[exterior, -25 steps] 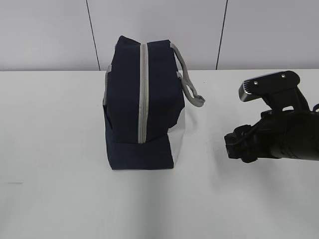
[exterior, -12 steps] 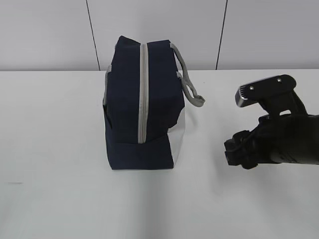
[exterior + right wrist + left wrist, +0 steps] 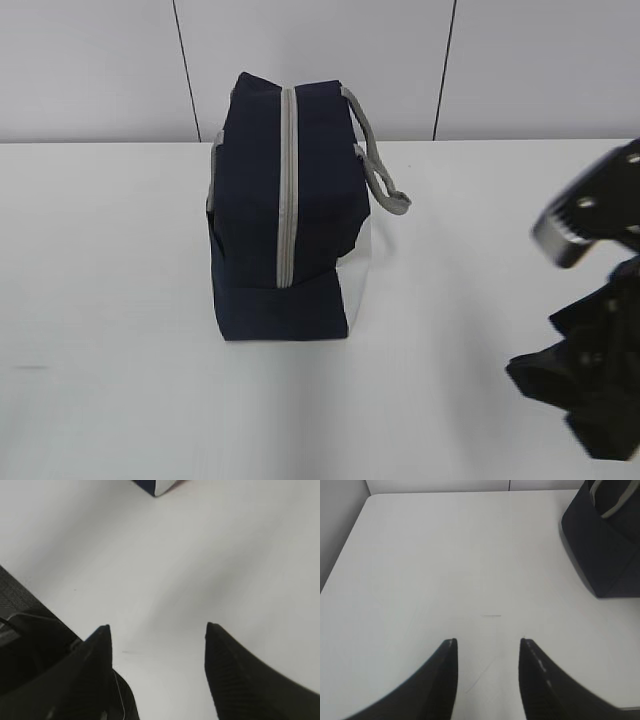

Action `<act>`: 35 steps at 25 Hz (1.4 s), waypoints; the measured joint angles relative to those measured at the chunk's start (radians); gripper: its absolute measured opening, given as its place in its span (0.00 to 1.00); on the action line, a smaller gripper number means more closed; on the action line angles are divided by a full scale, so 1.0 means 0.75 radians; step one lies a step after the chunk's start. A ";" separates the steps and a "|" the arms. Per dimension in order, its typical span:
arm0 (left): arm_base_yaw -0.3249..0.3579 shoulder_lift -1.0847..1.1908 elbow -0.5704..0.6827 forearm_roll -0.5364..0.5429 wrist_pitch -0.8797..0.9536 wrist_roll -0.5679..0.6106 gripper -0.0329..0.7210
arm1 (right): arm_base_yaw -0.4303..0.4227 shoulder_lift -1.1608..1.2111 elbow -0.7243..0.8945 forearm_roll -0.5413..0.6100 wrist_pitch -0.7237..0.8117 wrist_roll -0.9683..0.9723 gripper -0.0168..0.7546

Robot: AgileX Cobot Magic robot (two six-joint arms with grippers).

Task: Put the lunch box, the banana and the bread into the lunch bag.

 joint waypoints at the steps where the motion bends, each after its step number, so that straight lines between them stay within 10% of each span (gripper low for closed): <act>1: 0.000 0.000 0.000 0.000 0.000 0.000 0.43 | 0.000 -0.097 0.005 0.006 0.019 -0.003 0.62; 15: 0.000 0.000 0.000 0.000 0.000 0.000 0.43 | 0.000 -1.068 0.243 0.034 0.208 0.038 0.62; 35: 0.000 0.000 0.000 0.000 0.000 0.000 0.43 | 0.000 -1.199 0.199 -0.009 0.562 0.141 0.62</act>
